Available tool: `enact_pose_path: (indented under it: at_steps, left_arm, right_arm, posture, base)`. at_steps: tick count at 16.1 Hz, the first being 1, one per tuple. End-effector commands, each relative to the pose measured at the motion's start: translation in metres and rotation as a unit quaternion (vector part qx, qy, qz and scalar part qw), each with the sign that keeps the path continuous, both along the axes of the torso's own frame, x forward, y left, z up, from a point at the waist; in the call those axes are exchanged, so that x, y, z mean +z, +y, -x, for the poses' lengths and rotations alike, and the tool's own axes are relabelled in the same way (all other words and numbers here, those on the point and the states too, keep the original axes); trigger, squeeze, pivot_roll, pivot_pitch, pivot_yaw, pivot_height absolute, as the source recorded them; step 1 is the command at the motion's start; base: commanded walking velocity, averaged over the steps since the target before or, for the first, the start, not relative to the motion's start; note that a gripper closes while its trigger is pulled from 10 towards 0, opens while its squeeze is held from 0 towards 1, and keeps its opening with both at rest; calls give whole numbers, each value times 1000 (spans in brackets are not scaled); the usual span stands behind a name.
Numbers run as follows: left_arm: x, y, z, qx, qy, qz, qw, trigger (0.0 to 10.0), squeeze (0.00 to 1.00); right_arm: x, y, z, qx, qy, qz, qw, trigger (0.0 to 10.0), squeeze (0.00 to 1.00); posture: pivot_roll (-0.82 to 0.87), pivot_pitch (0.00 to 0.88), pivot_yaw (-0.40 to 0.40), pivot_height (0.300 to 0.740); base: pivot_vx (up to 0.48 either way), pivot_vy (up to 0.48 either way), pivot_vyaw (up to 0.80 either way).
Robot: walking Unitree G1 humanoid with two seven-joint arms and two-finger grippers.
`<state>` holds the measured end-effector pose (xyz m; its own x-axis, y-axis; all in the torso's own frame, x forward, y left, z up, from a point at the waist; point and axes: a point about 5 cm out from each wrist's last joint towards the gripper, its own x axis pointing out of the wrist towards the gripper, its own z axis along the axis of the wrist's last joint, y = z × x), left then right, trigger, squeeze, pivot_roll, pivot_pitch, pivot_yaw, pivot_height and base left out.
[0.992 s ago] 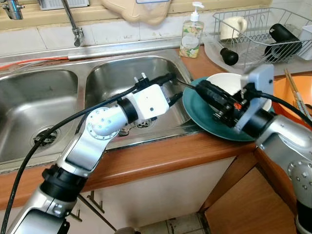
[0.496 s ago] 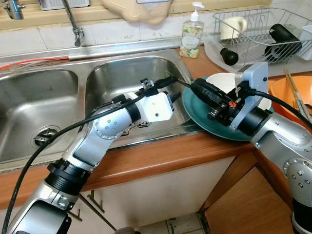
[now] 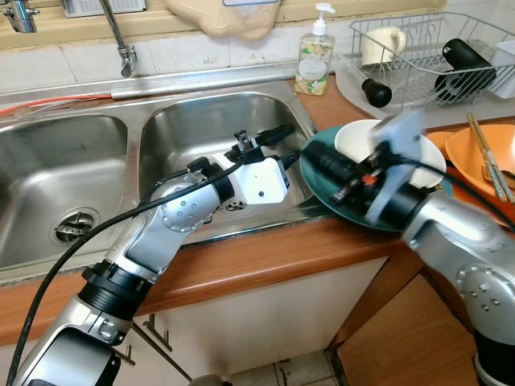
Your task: Kitchen organization
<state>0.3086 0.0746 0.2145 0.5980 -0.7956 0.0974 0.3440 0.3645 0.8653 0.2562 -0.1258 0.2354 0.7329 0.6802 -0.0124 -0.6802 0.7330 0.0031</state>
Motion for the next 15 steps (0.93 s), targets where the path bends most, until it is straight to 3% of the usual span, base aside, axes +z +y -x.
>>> enact_pose_path:
  at_steps: [1,4,5,6,7,15]
  left_arm:
    - [5,0,-3,2,-17,-7,1000,10000,0]
    - [1,-1,-4,2,-17,-21,1000,10000,0]
    - [0,-1,-4,1,-15,-25,1000,9294,0]
    - [-2,1,-5,4,-11,-29,1000,1059,0]
    - [-3,2,-6,4,-10,-33,999,0,0]
    - [-5,4,-12,8,-23,-70,997,0,0]
  right_arm:
    - [2,3,-1,6,-2,5,1000,0,0]
    - [3,5,1,13,-2,2,1000,0,0]
    - [3,6,1,14,-3,2,1000,0,0]
    - [4,7,1,17,-4,1,1000,0,0]
    - [4,7,2,18,-5,1,1000,0,0]
    - [5,10,2,24,-7,6,1000,0,0]
  posture:
    - [-42,0,55,740]
    - [-43,0,56,740]
    - [-43,0,56,740]
    - [-42,0,58,740]
    - [-42,0,58,740]
    - [-41,0,56,740]
  base:
    - [0,0,0]
    - [0,0,0]
    - [0,0,0]
    - [0,0,0]
    - [0,0,0]
    - [0,0,0]
